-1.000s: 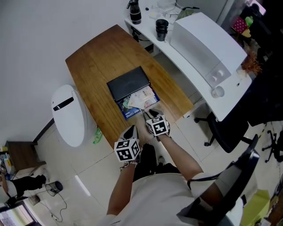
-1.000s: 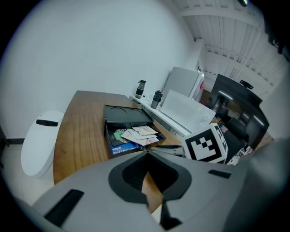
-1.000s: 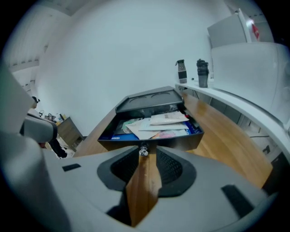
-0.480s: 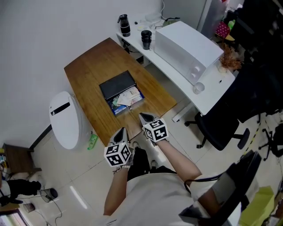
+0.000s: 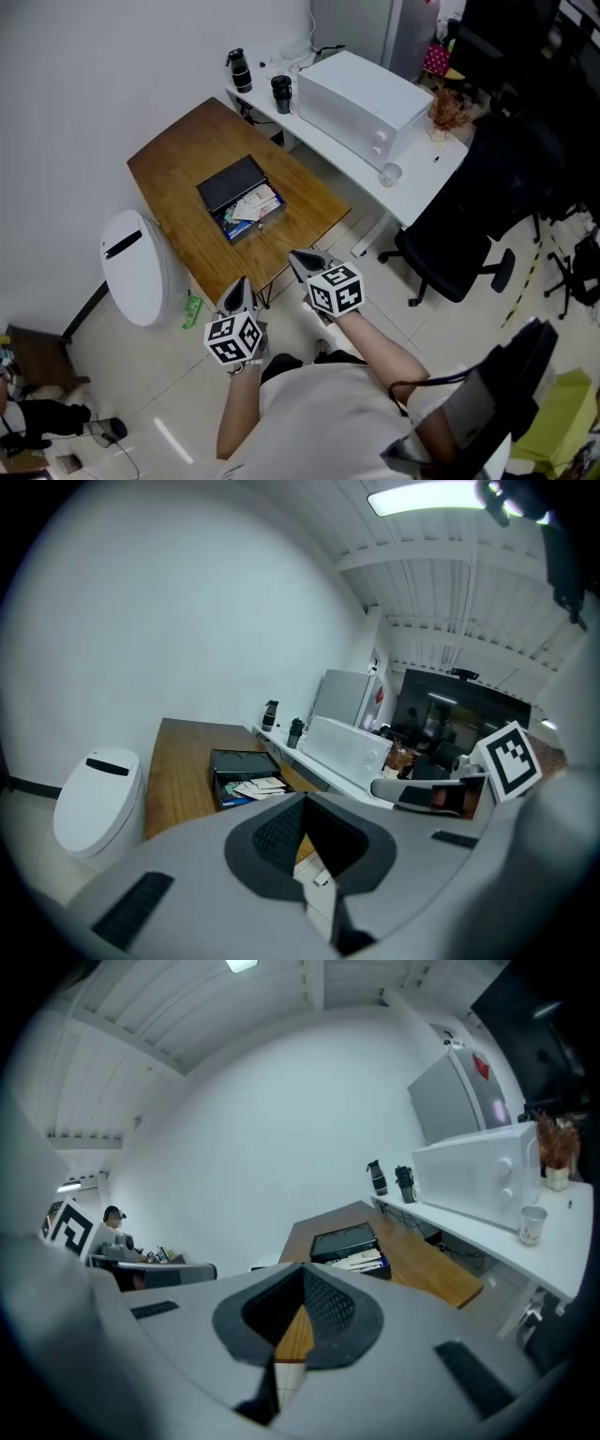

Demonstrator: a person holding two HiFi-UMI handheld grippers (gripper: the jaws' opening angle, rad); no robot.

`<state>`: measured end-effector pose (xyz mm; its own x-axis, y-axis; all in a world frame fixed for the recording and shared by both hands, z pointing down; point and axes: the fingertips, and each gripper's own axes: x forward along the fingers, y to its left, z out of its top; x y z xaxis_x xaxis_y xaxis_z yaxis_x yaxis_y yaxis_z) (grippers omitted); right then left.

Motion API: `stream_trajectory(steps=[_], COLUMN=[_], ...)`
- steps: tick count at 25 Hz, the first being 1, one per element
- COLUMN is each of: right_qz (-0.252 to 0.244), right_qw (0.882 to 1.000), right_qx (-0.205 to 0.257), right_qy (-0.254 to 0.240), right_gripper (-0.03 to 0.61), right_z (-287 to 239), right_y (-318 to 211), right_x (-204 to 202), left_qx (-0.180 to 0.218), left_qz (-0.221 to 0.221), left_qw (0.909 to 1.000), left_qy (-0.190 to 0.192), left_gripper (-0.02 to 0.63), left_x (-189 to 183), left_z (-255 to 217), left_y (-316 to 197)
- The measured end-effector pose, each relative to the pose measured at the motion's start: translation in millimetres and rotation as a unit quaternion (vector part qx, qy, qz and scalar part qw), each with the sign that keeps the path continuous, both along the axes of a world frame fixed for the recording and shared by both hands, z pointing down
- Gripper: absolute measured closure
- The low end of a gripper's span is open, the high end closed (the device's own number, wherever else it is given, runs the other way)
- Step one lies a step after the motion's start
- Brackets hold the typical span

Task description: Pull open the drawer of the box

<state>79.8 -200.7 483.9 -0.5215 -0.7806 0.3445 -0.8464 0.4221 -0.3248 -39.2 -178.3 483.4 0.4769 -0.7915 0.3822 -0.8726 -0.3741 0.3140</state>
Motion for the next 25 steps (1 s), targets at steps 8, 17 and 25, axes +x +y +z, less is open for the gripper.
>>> stream_trajectory(steps=[8, 17, 25], right_qz=[0.053, 0.112, 0.14], right_qw=[0.998, 0.993, 0.989], right_qx=[0.006, -0.011, -0.005], right_qy=[-0.024, -0.028, -0.043], right_gripper=[0.591, 0.591, 0.591], right_z=[-18.1, -7.3, -13.9], right_y=[33.1, 65.5, 82.3], right_x=[-19.4, -47.1, -48.9], left_qx=[0.0, -0.004, -0.002], left_qz=[0.053, 0.099, 0.123], left_qw=[0.9986, 0.9949, 0.9922], left_qy=[0.003, 0.019, 0.02], left_gripper=[0.611, 0.611, 0.611], left_x=[-15.0, -37.4, -41.8], left_z=[-11.3, -9.4, -8.6], left_y=[15.9, 35.4, 47.8])
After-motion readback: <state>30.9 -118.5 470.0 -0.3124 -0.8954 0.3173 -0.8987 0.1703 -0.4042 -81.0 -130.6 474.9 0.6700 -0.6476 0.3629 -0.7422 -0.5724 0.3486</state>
